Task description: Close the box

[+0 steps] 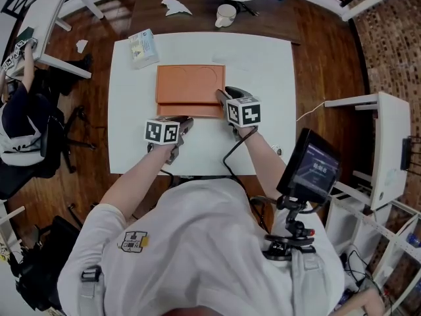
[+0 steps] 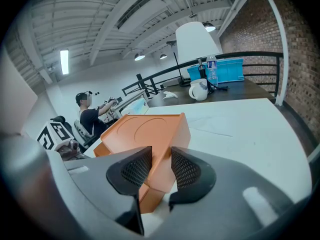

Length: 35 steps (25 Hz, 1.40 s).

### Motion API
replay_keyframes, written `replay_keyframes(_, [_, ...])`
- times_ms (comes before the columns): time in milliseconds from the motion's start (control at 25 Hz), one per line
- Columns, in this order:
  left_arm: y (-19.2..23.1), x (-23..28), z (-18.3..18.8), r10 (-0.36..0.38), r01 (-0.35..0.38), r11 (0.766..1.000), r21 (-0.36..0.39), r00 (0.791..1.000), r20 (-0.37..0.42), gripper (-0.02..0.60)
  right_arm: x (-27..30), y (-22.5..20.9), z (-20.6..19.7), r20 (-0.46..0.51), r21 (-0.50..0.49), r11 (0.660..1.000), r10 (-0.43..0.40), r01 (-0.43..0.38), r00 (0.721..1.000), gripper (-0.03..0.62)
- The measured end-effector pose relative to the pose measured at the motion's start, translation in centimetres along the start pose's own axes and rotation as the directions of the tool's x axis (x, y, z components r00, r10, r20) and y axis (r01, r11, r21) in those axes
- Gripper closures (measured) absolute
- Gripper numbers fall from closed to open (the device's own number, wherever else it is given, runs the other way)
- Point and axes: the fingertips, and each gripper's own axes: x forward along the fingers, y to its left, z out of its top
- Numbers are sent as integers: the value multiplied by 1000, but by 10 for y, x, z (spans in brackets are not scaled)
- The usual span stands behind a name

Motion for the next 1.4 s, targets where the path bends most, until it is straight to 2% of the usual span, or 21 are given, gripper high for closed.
replay_keyframes(320, [9, 12, 37, -6, 7, 999, -37, 1000, 19, 517, -2, 0, -1, 0, 8, 1000, 14, -14, 1000, 474])
replay_keyframes(520, [6, 14, 42, -52, 53, 998, -39, 998, 19, 517, -1, 0, -1, 8, 14, 1000, 24, -24, 1000, 473])
replay_keyframes(640, [-6, 9, 41, -126, 127, 991, -32, 992, 31, 444, -3, 0, -3, 26, 50, 997, 58, -59, 998, 458])
replay_keyframes(680, [-11, 6, 38, -152, 153, 988, -32, 988, 27, 415, -6, 0, -6, 34, 67, 995, 68, -70, 997, 433])
replay_keyframes(800, [-26, -10, 10, -228, 227, 974, -12, 973, -32, 408, -25, 3, -23, 69, 121, 988, 86, -94, 994, 427])
replay_keyframes(920, [-31, -31, -27, -239, 242, 970, 34, 969, -61, 410, -48, 14, -52, 92, 151, 981, 106, -119, 990, 458])
replay_keyframes(960, [-29, -40, -36, -235, 237, 970, 49, 971, -40, 423, -55, 21, -64, 87, 146, 982, 110, -122, 990, 477])
replay_keyframes(1080, [-20, -66, -60, -221, 218, 974, 65, 973, 59, 573, -70, 39, -99, 60, 107, 988, 102, -108, 993, 534])
replay_keyframes(1240, [-6, -82, -82, -163, 152, 984, 95, 980, 113, 580, -82, 50, -128, 32, 79, 995, 65, -67, 997, 593])
replay_keyframes(1400, [4, -81, -92, -132, 118, 986, 114, 984, 123, 580, -83, 62, -137, 18, 19, 998, 53, -53, 998, 594])
